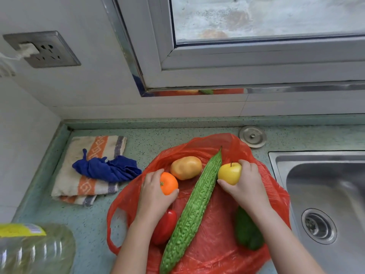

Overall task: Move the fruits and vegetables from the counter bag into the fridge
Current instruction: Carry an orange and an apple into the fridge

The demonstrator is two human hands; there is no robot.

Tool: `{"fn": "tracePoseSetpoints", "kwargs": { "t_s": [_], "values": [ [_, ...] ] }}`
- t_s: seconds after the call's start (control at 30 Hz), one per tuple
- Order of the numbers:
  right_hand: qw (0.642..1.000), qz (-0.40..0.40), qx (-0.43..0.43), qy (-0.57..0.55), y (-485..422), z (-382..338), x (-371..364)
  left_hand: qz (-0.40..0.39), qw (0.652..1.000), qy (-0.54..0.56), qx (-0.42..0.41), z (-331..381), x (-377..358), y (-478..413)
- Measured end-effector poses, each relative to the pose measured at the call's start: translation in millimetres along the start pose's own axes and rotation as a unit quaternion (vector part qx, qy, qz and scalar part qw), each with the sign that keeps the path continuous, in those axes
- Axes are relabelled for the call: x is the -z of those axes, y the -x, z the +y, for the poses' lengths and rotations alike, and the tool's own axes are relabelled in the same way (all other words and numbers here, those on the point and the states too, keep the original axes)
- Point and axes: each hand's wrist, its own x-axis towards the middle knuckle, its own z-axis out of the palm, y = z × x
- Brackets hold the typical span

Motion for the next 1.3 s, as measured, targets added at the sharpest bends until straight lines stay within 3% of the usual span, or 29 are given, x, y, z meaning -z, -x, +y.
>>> {"fn": "tracePoseSetpoints", "kwargs": {
  "t_s": [0.27, 0.63, 0.9, 1.3],
  "values": [
    [0.996, 0.042, 0.065, -0.051, 26.4, -21.0, 31.7, 0.031, 0.996, 0.068, -0.049, 29.9, 25.4, 26.0],
    [0.973, 0.146, 0.139, -0.114, 117.1, -44.5, 110.4, 0.048, 0.964, 0.144, -0.218, 75.0, 69.9, 109.6],
    [0.960, 0.222, 0.098, -0.139, 197.6, -16.1, 140.5, -0.067, 0.926, 0.262, -0.265, 95.0, 62.2, 167.5],
    [0.913, 0.356, -0.075, -0.184, 355.7, 81.8, 188.4, -0.262, 0.856, 0.262, -0.360, 162.4, -28.2, 278.4]
  ]
}}
